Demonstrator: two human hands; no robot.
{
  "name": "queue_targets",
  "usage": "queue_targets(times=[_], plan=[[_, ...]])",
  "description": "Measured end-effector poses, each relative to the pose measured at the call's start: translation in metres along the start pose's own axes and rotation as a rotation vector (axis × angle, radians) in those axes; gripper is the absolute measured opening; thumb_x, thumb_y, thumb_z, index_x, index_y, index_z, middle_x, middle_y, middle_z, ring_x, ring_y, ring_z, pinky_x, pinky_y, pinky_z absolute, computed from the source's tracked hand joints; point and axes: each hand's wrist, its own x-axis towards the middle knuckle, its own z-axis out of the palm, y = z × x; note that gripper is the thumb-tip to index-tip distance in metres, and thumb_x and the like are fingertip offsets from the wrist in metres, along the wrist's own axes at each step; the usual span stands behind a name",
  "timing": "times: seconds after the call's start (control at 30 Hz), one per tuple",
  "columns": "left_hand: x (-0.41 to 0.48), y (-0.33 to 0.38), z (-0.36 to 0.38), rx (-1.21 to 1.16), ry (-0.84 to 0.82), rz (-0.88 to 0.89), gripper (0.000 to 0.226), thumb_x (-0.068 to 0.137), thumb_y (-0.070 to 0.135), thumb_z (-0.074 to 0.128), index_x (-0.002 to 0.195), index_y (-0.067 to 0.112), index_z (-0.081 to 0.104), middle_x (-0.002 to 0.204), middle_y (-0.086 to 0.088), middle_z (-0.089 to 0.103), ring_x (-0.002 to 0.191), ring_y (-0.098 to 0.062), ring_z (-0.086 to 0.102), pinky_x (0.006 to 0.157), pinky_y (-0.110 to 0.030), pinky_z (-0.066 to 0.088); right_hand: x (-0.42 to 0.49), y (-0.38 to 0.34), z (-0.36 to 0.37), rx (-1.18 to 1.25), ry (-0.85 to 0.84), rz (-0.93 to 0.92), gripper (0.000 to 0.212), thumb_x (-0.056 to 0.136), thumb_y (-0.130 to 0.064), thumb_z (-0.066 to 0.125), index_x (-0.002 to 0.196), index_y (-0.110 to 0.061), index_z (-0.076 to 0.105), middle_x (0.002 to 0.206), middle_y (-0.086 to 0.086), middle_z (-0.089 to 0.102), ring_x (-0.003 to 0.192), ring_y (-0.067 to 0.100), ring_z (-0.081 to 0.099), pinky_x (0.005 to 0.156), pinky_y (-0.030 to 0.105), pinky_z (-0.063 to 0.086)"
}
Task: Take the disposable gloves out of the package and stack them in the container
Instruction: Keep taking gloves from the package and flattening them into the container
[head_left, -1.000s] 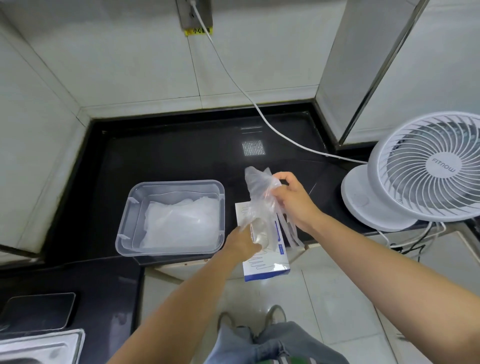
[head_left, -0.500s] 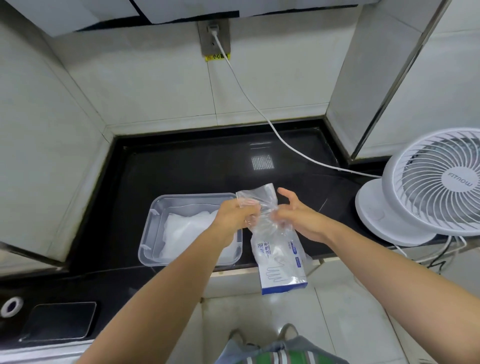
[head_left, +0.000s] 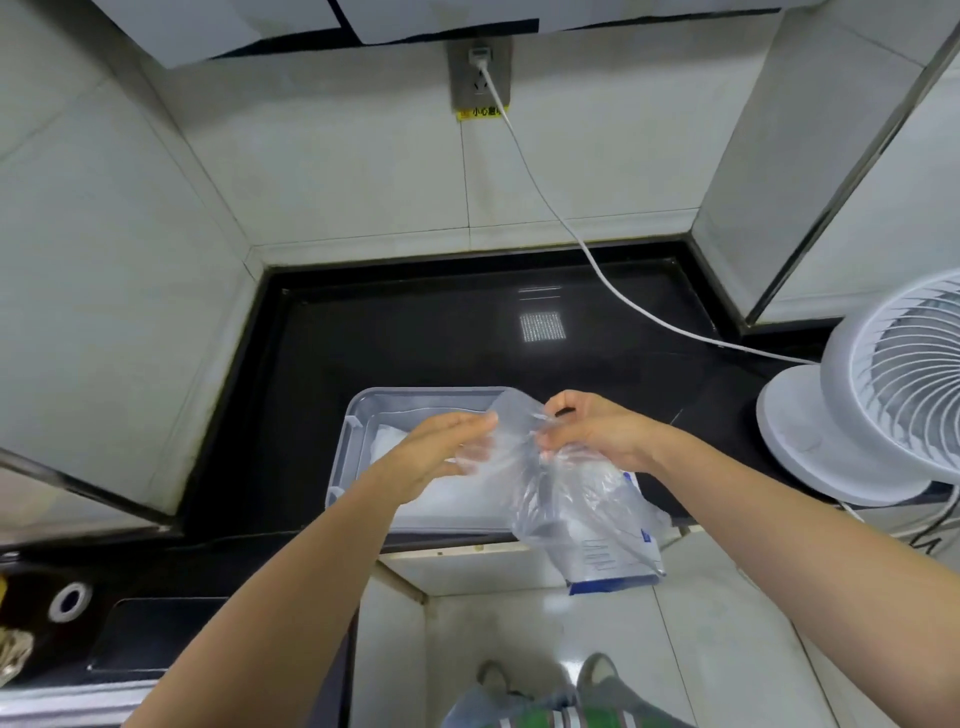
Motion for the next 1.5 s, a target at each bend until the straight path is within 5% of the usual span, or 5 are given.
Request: queue_targets(times=[0.27, 0.53, 0.83, 1.07, 1.5], plan=[[0.013, -0.005, -0.006, 0.263, 0.225, 0.116, 0.011, 0.097, 0.023, 0.058, 0.089, 0.018, 0.063, 0.070, -0.008, 0.059, 0.053, -0.009, 0.056, 0.059, -0.023, 0.050, 0.020, -0.017, 0.044, -0.164, 0.029, -0.039, 0.042, 0.078, 0.004, 0.076, 0.106, -0.016, 0.052, 0.090, 0.006, 0.060, 0.065, 0.013, 0.061, 0.056, 0.023, 0.049], [0.032, -0.048, -0.053, 0.513, 0.434, 0.030, 0.016, 0.103, 0.024, 0.035, 0.102, 0.025, 0.051, 0.077, -0.005, 0.052, 0.064, -0.010, 0.044, 0.056, -0.021, 0.039, 0.045, -0.021, 0.057, -0.527, 0.628, -0.438, 0.044, 0.073, -0.007, 0.078, 0.112, -0.020, 0.060, 0.101, -0.002, 0.050, 0.097, 0.017, 0.050, 0.086, 0.030, 0.044], [0.044, -0.070, -0.059, 0.899, 0.403, 0.023, 0.031, 0.103, 0.024, 0.041, 0.134, 0.019, 0.043, 0.103, -0.008, 0.062, 0.080, -0.014, 0.060, 0.066, -0.023, 0.053, 0.074, 0.009, 0.114, -0.982, -0.091, 0.029, 0.058, 0.095, -0.026, 0.061, 0.147, -0.028, 0.034, 0.135, 0.006, 0.043, 0.117, 0.026, 0.053, 0.100, 0.035, 0.046], [0.047, -0.063, -0.046, 1.171, 0.537, 0.364, 0.034, 0.083, 0.004, 0.065, 0.113, 0.017, 0.055, 0.114, -0.004, 0.054, 0.099, -0.020, 0.053, 0.082, -0.031, 0.051, 0.095, 0.018, 0.133, -1.053, -0.144, 0.144, 0.080, 0.094, -0.020, 0.061, 0.156, -0.028, 0.011, 0.145, 0.009, 0.024, 0.118, 0.029, 0.053, 0.096, 0.035, 0.048], [0.067, -0.100, -0.065, 1.007, 0.005, -0.295, 0.104, 0.080, 0.027, 0.074, 0.148, 0.040, -0.003, 0.154, -0.013, 0.006, 0.125, -0.037, 0.043, 0.094, -0.043, 0.053, 0.090, 0.023, 0.132, -0.988, -0.068, 0.160, 0.085, 0.091, -0.024, 0.066, 0.156, -0.024, 0.011, 0.154, 0.011, 0.020, 0.137, 0.032, 0.036, 0.107, 0.036, 0.040]])
